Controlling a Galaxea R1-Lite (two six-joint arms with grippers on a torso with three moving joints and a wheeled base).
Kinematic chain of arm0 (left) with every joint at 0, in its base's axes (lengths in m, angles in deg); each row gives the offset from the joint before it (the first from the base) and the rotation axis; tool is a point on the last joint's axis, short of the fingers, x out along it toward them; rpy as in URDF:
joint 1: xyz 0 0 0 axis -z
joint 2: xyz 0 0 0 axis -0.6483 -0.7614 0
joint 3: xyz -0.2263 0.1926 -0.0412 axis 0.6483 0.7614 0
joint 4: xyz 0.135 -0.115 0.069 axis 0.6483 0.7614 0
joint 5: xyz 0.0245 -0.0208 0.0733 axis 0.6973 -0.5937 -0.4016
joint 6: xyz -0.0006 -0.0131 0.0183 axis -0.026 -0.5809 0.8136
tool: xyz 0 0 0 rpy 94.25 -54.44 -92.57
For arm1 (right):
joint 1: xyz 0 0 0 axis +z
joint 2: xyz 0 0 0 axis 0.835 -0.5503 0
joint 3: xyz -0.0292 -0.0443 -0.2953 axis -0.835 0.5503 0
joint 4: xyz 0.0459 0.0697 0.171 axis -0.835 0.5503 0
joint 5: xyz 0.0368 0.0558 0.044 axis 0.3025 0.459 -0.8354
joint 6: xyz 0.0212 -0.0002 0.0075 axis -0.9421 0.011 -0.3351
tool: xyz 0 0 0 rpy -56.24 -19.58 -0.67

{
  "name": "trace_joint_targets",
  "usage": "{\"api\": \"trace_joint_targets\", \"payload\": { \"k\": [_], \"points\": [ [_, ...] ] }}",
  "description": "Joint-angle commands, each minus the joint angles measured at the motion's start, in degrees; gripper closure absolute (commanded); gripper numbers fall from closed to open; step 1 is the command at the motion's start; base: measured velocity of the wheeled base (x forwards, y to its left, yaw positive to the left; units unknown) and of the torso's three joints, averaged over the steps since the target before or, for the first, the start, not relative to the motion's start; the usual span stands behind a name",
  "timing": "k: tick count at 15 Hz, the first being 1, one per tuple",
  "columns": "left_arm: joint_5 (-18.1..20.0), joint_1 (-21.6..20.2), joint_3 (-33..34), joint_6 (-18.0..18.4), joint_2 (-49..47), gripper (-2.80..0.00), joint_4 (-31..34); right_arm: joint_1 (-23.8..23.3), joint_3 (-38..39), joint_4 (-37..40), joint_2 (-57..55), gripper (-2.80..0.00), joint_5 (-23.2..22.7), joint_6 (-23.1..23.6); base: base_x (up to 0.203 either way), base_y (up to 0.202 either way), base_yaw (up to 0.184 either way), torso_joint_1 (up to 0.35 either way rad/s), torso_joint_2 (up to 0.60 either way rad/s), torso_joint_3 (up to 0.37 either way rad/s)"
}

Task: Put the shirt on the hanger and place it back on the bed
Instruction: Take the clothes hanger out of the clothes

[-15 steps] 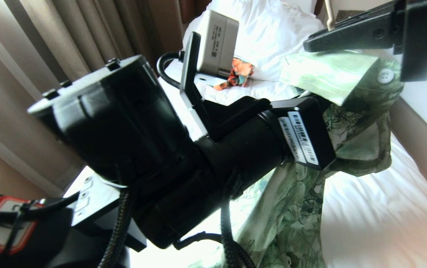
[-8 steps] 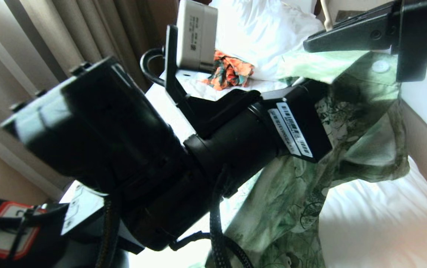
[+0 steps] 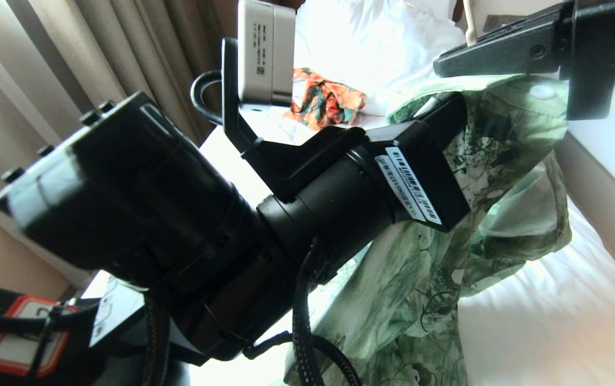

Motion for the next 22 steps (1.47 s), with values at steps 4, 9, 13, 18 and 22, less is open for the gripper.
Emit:
{"api": "trace_joint_targets", "payload": {
  "k": [4, 9, 13, 18, 22],
  "points": [
    [-0.1, -0.7, 0.3, 0.0, -1.1, -2.8, -2.8, 0.1, 0.0, 0.1, 0.0, 0.0, -0.1, 0.1, 0.0, 0.0, 0.0, 0.0, 0.0, 0.0],
    [-0.2, -0.7, 5.5, 2.3, 2.0, -2.8, -3.3, -0.2, -0.1, 0.1, 0.3, 0.0, 0.0, 0.1, 0.0, 0.0, 0.0, 0.0, 0.0, 0.0],
    [-0.5, -0.7, 9.2, 3.9, 5.9, -2.8, -3.3, -1.1, -0.1, 0.1, 0.5, 0.0, 1.2, 0.1, 0.0, 0.0, 0.0, 0.0, 0.0, 0.0],
    [-0.2, -1.7, 10.1, 6.6, 7.5, -2.8, -0.6, -0.8, 0.3, 0.3, 1.5, 0.0, 1.6, 0.1, 0.0, 0.0, 0.0, 0.0, 0.0, 0.0],
    [1.1, -2.5, 10.2, 8.3, 6.9, -2.8, -0.2, -0.6, 0.4, 0.6, 2.1, 0.0, 1.6, 0.0, 0.0, 0.0, 0.0, 0.0, 0.0, 0.0]
  ]
}}
